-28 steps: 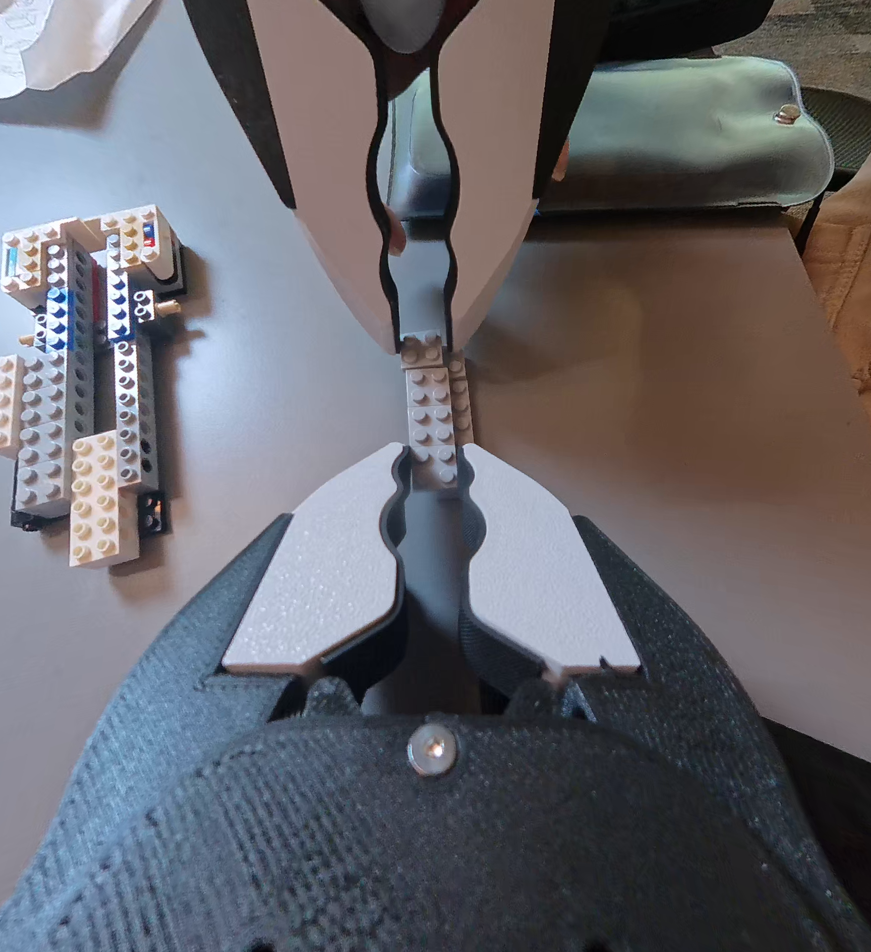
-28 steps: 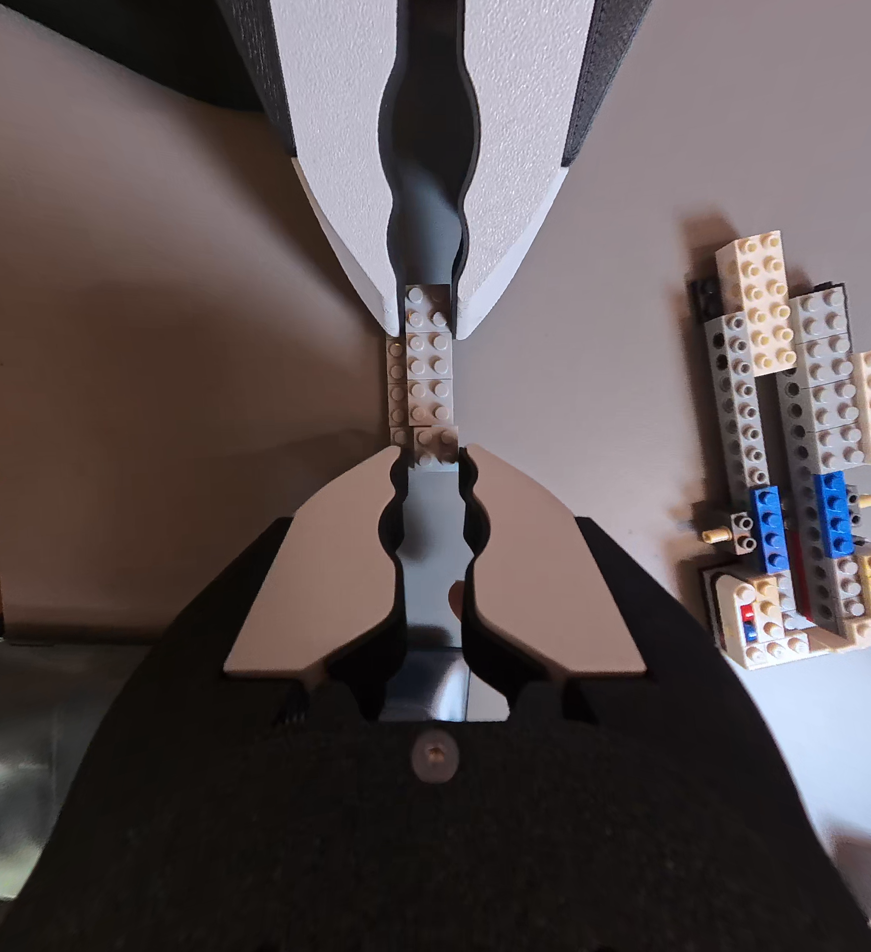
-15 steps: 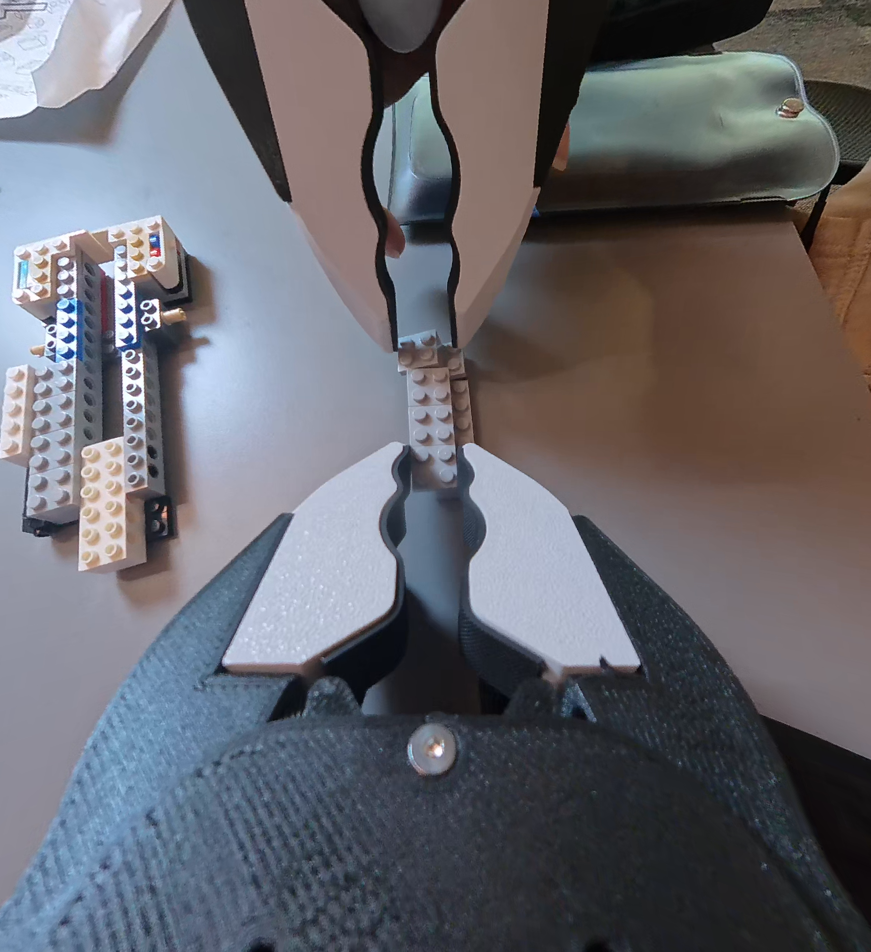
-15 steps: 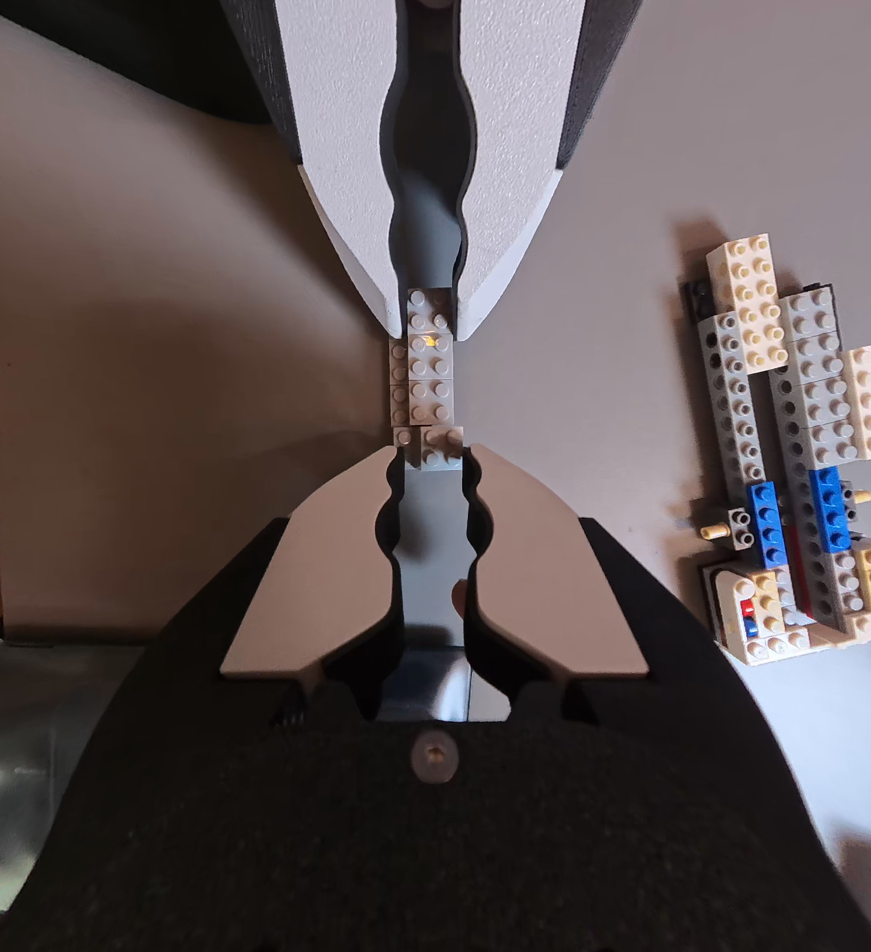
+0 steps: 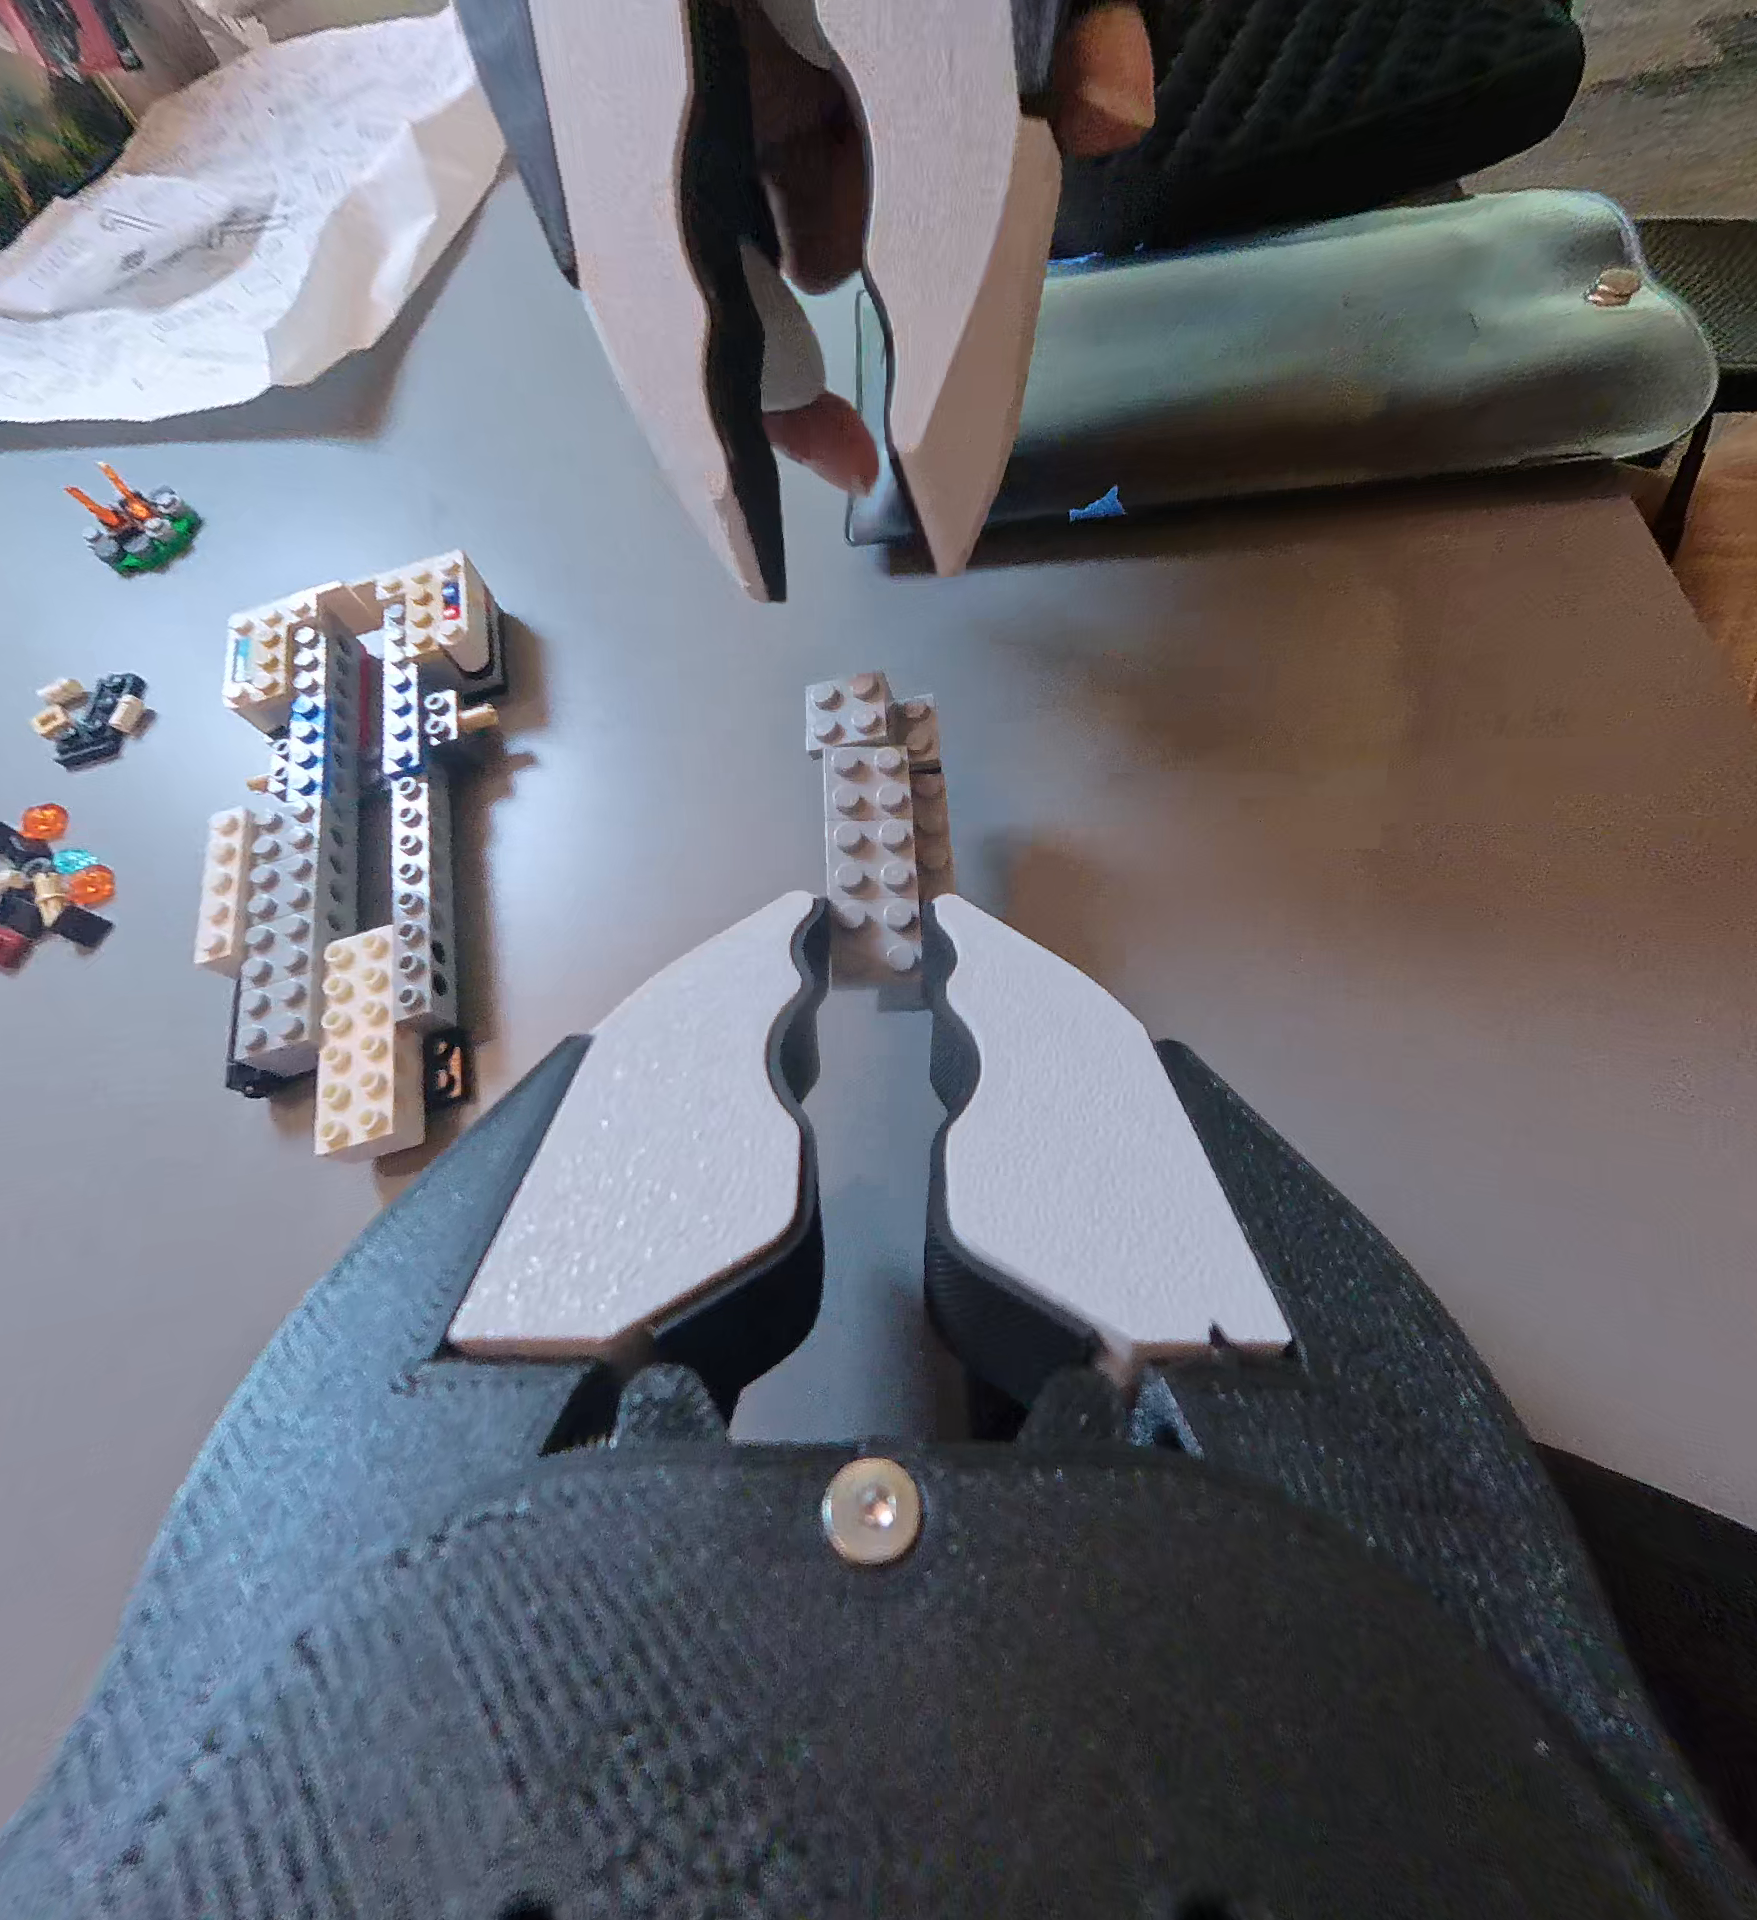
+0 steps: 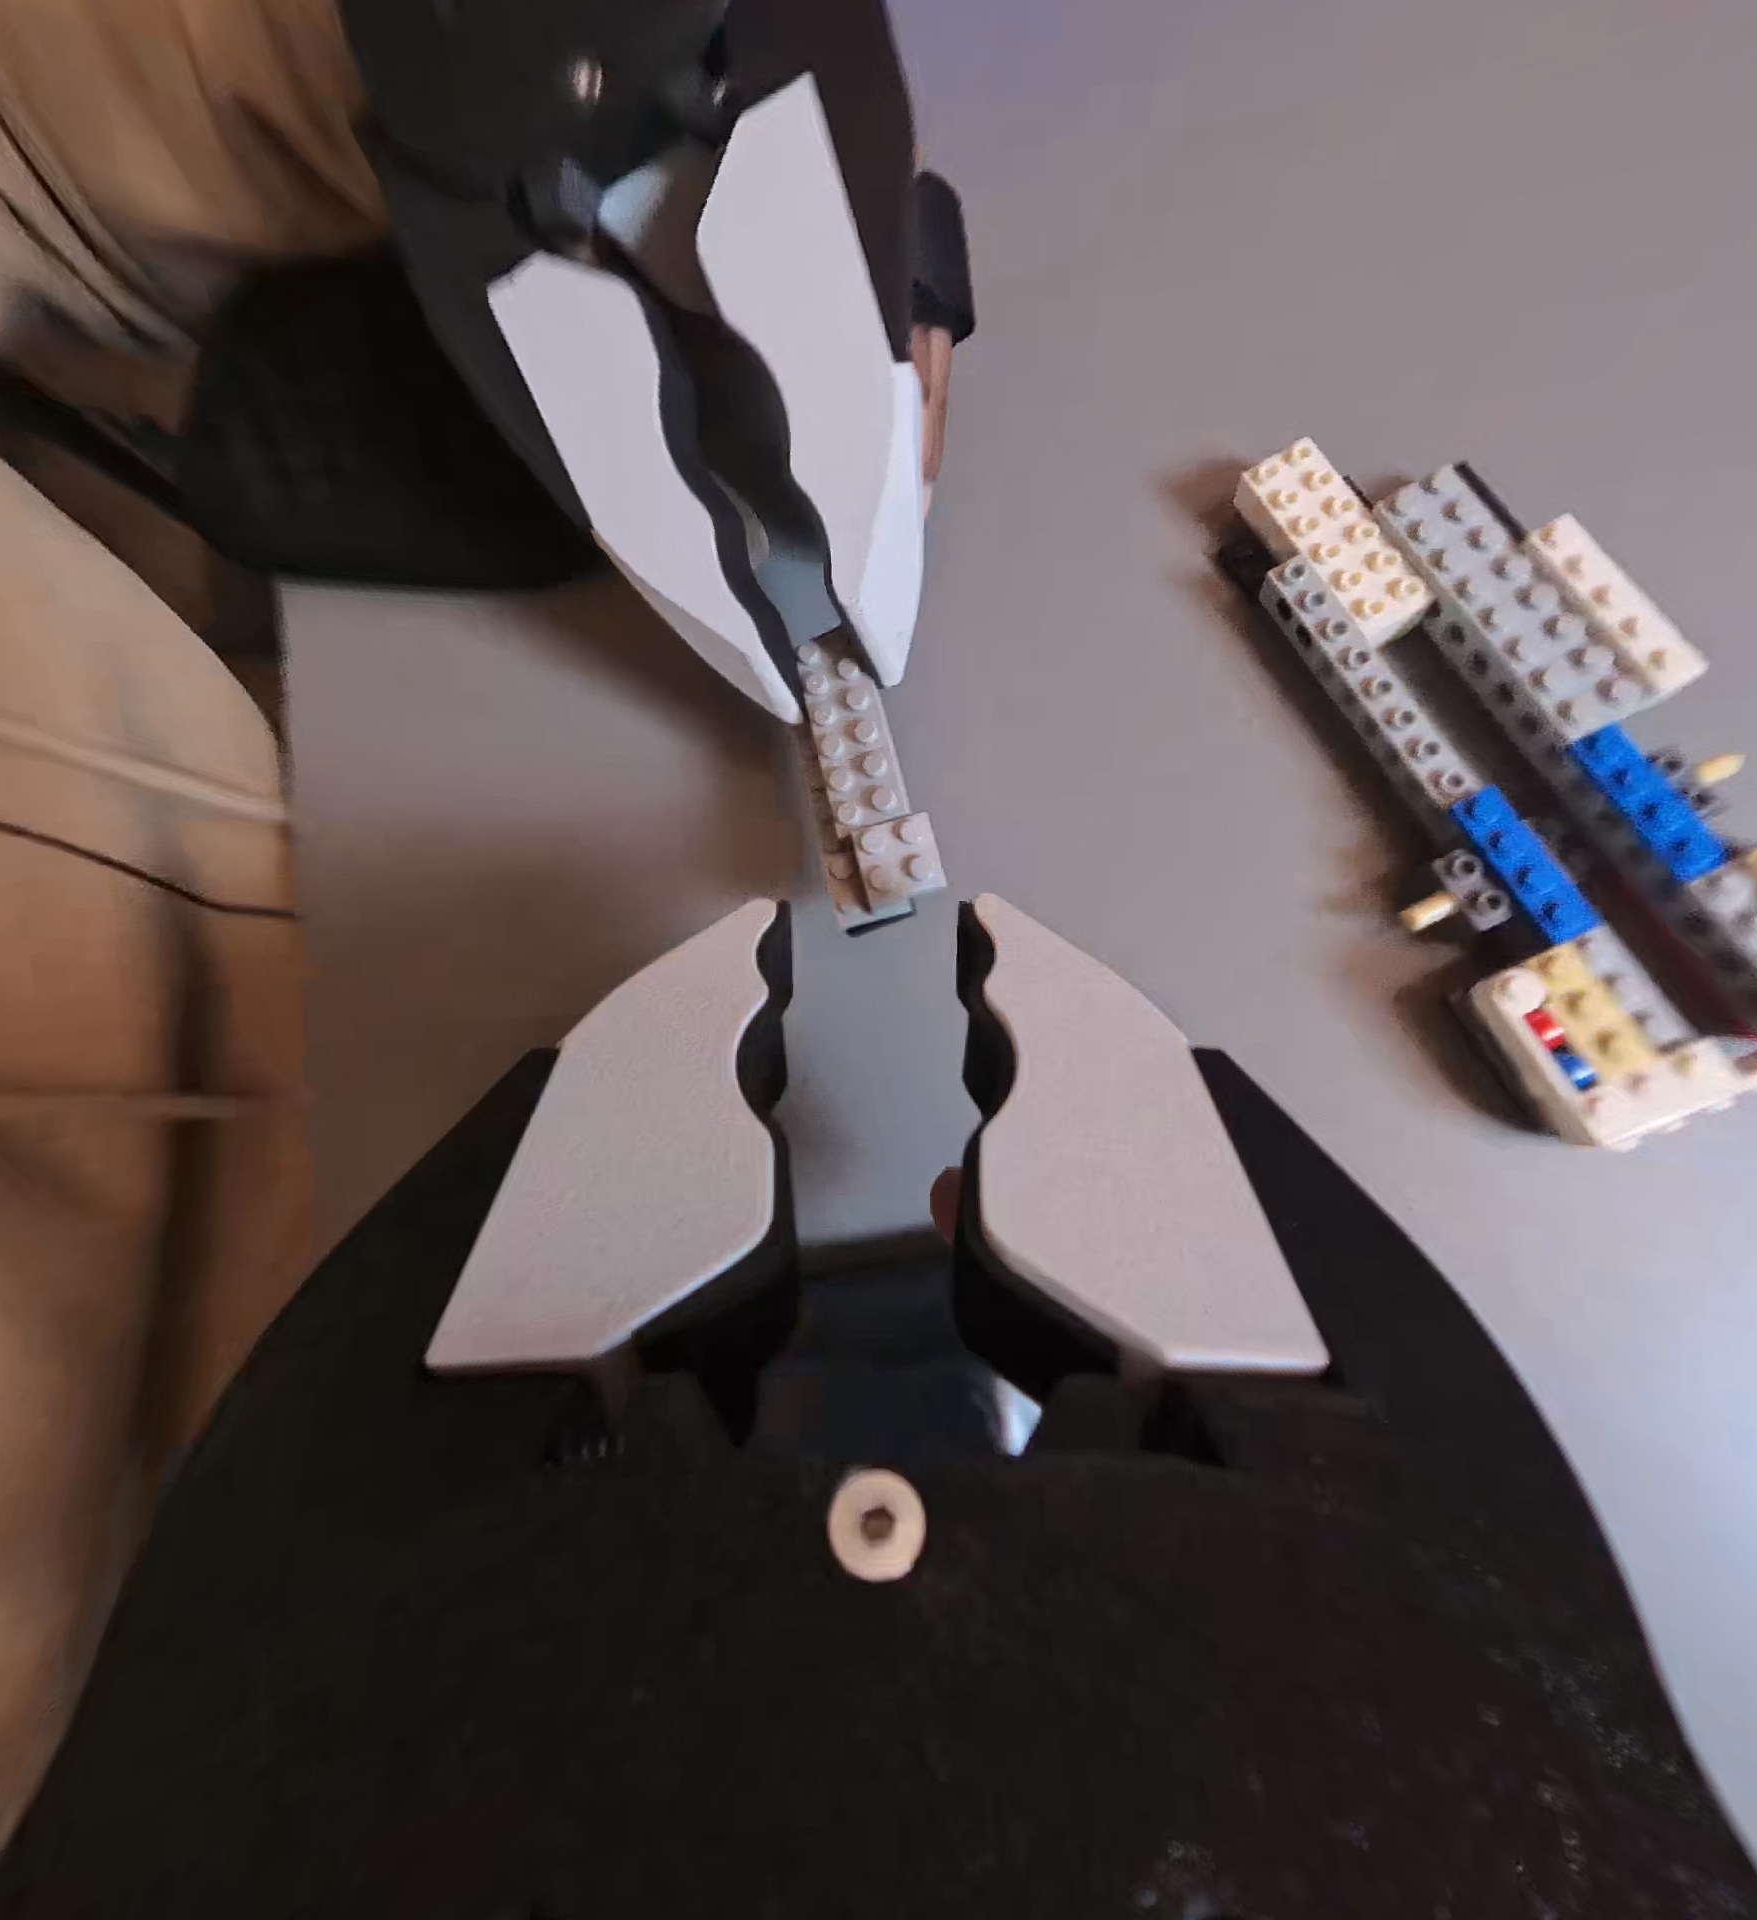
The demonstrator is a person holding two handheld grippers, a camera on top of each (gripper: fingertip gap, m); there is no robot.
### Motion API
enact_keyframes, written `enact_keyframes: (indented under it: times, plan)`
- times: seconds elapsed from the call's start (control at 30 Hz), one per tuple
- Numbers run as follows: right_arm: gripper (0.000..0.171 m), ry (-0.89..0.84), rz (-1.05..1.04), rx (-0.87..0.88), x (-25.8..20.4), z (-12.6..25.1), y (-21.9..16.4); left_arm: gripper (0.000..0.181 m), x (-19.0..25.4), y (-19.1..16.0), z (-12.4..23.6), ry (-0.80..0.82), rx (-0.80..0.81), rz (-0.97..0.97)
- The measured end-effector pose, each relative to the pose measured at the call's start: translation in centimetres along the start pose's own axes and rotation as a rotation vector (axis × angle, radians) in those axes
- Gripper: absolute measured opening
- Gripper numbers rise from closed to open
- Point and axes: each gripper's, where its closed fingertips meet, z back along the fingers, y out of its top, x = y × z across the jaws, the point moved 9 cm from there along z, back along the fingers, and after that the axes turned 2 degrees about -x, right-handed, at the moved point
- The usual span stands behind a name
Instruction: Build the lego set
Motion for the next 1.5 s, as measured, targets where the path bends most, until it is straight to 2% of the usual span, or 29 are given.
enact_keyframes:
  times: [0.03,0.23,0.4,0.57,0.7,1.1,1.3,1.5]
  plan:
    - [0.033,0.056,-0.097,0.063,0.2,0.3,-0.2,0.017,-0.1,0.1,0.2,0.010,0.004,-0.003]
    - [0.045,0.334,-0.625,0.404,1.3,0.7,-2.2,0.017,-0.5,1.6,1.6,0.054,0.034,-0.041]
    - [0.052,0.424,-0.762,0.518,0.5,0.0,-2.2,0.017,-1.1,3.7,2.7,0.066,0.042,-0.070]
    - [0.044,0.420,-0.887,0.686,0.5,0.3,-2.1,0.017,-2.0,5.6,3.0,0.080,0.020,-0.107]
    - [0.033,0.382,-0.899,0.776,0.8,1.6,-2.2,0.017,-2.6,6.8,2.8,0.096,0.003,-0.141]
    - [0.021,0.336,-0.897,0.798,0.8,2.6,-2.4,0.017,-3.3,8.1,1.8,0.107,-0.009,-0.170]
    - [0.020,0.331,-0.882,0.798,0.8,2.6,-2.5,0.016,-3.3,8.4,1.8,0.105,-0.018,-0.170]
    - [0.020,0.327,-0.790,0.816,0.6,2.9,-2.4,0.016,-3.8,8.7,2.3,0.043,0.044,-0.073]
